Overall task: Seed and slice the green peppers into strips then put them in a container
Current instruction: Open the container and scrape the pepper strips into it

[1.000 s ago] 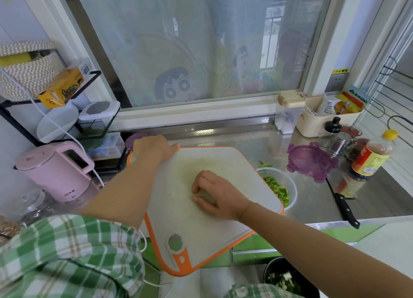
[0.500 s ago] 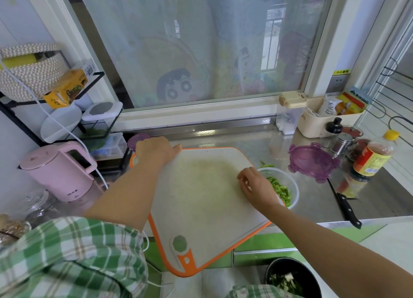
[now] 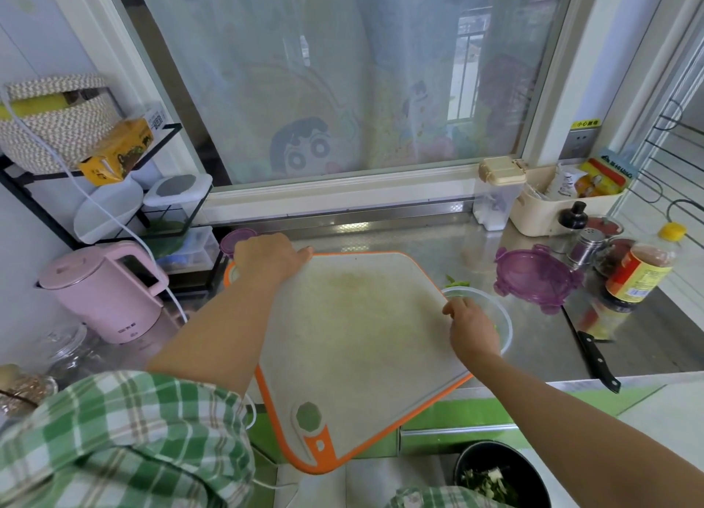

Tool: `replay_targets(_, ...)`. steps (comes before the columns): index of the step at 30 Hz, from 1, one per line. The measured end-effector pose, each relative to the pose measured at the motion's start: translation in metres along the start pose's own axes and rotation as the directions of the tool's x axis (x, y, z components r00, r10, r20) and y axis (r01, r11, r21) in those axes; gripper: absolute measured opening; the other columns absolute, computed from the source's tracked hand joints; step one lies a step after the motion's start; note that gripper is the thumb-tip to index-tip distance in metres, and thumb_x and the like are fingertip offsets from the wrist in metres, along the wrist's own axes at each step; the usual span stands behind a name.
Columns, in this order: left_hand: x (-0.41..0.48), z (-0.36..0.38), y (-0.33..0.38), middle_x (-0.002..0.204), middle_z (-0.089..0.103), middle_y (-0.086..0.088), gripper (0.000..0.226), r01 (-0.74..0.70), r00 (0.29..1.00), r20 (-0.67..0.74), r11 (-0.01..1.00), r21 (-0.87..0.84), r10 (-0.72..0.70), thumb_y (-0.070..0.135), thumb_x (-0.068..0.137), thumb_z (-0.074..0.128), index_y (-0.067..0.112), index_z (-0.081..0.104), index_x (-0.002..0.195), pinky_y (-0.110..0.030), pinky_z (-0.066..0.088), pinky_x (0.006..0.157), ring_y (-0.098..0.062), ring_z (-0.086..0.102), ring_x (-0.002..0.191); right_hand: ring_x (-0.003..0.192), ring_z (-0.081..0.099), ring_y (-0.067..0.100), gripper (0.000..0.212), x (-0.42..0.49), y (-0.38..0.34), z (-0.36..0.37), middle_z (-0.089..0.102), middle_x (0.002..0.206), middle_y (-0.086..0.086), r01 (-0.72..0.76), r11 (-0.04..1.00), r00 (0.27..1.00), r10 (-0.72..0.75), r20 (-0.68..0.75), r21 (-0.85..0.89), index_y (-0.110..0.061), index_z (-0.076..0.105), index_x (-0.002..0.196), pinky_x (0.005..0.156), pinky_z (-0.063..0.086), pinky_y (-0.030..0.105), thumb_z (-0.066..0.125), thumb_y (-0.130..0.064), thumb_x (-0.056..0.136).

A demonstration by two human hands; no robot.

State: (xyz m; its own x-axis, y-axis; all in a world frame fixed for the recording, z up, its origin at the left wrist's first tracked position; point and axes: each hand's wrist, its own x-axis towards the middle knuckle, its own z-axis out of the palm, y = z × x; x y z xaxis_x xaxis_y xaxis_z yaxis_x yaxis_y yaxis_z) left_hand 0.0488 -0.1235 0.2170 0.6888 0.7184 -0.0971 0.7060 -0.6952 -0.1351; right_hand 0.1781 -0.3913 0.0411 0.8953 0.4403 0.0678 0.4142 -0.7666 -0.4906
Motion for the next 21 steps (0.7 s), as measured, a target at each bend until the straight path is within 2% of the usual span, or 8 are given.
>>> replay_targets(3,0.002,0.0,0.0,0.129,0.06,-0.006,0.064,-0.002,1.0,0.001,1.0,-0.001,0.002,0.065,0.095,0.032,0.015,0.058,0.127,-0.037,0.037,0.092,-0.029,0.053,0.122,0.082,0.058,0.024,0.014,-0.006,-0.026,-0.003,0.06,0.09,0.004,0.388,0.902,0.921,-0.378,-0.092,0.187,-0.011,0.063,0.091,0.071,0.042,0.029,0.06,0.0,0.083)
replay_targets(5,0.003,0.0,-0.001,0.13,0.06,-0.006,0.065,-0.002,1.0,0.003,1.0,-0.001,0.002,0.065,0.095,0.033,0.015,0.059,0.127,-0.037,0.038,0.093,-0.029,0.053,0.122,0.078,0.057,0.022,0.009,-0.01,-0.032,-0.001,0.06,0.085,0.002,0.474,0.86,0.88,-0.466,-0.086,0.19,-0.011,0.063,0.087,0.068,0.041,0.027,0.062,-0.002,0.083)
replay_targets(9,0.004,0.001,-0.003,0.128,0.061,-0.006,0.065,0.0,1.0,0.0,1.0,-0.005,0.0,0.066,0.095,0.034,0.015,0.06,0.125,-0.036,0.039,0.092,-0.029,0.054,0.12,0.09,0.062,0.03,0.014,-0.002,-0.005,-0.001,0.065,0.101,0.008,0.083,0.995,0.997,-0.083,0.0,0.047,-0.009,0.068,0.096,0.071,0.044,0.032,0.056,-0.009,0.09)
replay_targets(11,0.004,0.001,-0.003,0.128,0.061,-0.006,0.065,-0.001,1.0,0.0,1.0,0.005,0.001,0.066,0.095,0.033,0.015,0.06,0.126,-0.036,0.038,0.09,-0.029,0.054,0.12,0.098,0.062,0.031,0.022,0.001,0.009,-0.003,0.064,0.114,0.007,-0.054,0.995,0.996,0.059,0.059,-0.084,-0.011,0.068,0.106,0.078,0.047,0.034,0.05,-0.011,0.093)
replay_targets(14,0.005,-0.002,0.0,0.125,0.062,-0.005,0.064,-0.003,1.0,-0.004,1.0,0.025,0.003,0.066,0.095,0.032,0.016,0.059,0.124,-0.035,0.034,0.082,-0.028,0.056,0.117,0.1,0.063,0.032,0.026,-0.002,0.005,-0.005,0.065,0.116,0.009,0.106,0.993,0.992,-0.102,-0.073,0.051,-0.009,0.067,0.113,0.082,0.049,0.036,0.051,-0.011,0.093)
replay_targets(17,0.008,-0.003,0.001,0.124,0.062,-0.004,0.064,-0.011,1.0,-0.003,1.0,0.016,0.011,0.065,0.095,0.032,0.016,0.06,0.124,-0.034,0.035,0.082,-0.027,0.056,0.117,0.104,0.065,0.024,0.039,-0.013,-0.008,-0.004,0.069,0.114,0.004,0.348,0.919,0.937,-0.347,-0.039,0.187,-0.011,0.07,0.111,0.09,0.049,0.032,0.043,-0.032,0.094)
replay_targets(19,0.008,-0.003,0.001,0.126,0.061,-0.005,0.064,-0.01,1.0,-0.009,1.0,0.013,0.01,0.065,0.095,0.033,0.015,0.059,0.126,-0.034,0.036,0.083,-0.028,0.056,0.118,0.118,0.059,0.021,0.044,-0.015,-0.004,-0.003,0.063,0.128,0.003,0.272,0.95,0.959,-0.28,0.032,0.156,-0.013,0.067,0.12,0.1,0.043,0.03,0.038,-0.037,0.097)
replay_targets(21,0.008,-0.004,0.0,0.128,0.06,-0.006,0.065,-0.009,1.0,-0.009,1.0,0.008,0.009,0.065,0.095,0.033,0.015,0.058,0.127,-0.035,0.036,0.085,-0.028,0.055,0.12,0.131,0.047,0.023,0.042,-0.013,0.008,-0.004,0.048,0.145,0.004,0.051,0.995,0.989,-0.063,0.136,0.084,-0.013,0.056,0.133,0.106,0.034,0.031,0.035,-0.033,0.102)
